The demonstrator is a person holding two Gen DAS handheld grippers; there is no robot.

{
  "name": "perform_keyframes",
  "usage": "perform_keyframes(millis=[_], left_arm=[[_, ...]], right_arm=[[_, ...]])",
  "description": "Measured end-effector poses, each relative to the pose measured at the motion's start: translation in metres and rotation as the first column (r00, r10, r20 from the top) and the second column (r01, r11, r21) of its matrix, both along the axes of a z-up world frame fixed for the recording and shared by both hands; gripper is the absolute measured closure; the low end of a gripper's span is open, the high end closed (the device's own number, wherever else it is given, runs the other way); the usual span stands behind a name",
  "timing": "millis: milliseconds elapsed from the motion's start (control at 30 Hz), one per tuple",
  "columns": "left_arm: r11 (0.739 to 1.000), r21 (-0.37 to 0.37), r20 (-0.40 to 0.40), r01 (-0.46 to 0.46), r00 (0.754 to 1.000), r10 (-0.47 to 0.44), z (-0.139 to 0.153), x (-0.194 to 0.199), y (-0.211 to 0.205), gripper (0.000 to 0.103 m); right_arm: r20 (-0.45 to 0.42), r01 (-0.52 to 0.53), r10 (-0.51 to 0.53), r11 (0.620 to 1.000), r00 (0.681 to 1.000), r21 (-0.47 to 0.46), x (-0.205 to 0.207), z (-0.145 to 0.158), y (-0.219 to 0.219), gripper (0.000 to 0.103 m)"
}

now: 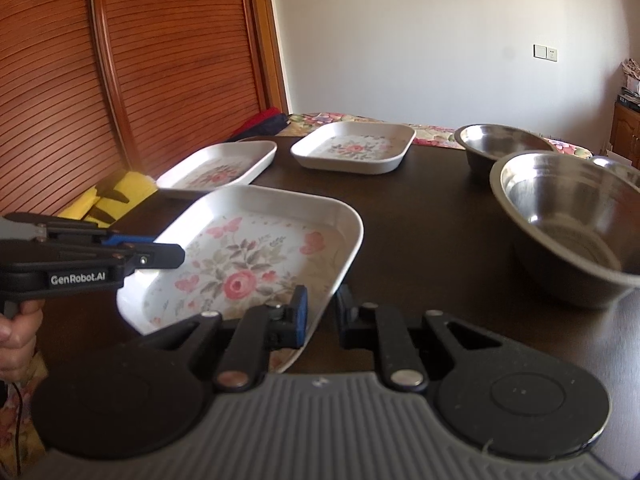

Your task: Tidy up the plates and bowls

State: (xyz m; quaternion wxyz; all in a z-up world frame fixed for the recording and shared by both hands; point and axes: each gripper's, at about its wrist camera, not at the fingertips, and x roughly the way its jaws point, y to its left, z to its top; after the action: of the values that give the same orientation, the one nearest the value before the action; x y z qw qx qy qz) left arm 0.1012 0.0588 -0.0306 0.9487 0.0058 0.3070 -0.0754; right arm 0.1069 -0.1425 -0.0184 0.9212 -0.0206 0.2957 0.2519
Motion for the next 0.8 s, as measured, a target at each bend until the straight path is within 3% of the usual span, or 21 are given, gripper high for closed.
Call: perform_keyframes(millis=[333, 800], left_arm=[[1.000, 0.004, -0.020, 0.009, 1.000, -0.009, -0.007, -0.029, 0.001, 0.086], [1.000, 0.017, -0.040, 0.020, 0.999, -0.019, -0.015, -0.031, -0.003, 0.086]], right_arm=[[0.002, -0.007, 0.007, 1.000, 1.000, -0.003, -0.027, -0.001, 0.000, 0.086], [-0.022, 0.003, -0.003, 1.000, 1.000, -0.012, -0.029, -0.009, 0.000, 0.086]])
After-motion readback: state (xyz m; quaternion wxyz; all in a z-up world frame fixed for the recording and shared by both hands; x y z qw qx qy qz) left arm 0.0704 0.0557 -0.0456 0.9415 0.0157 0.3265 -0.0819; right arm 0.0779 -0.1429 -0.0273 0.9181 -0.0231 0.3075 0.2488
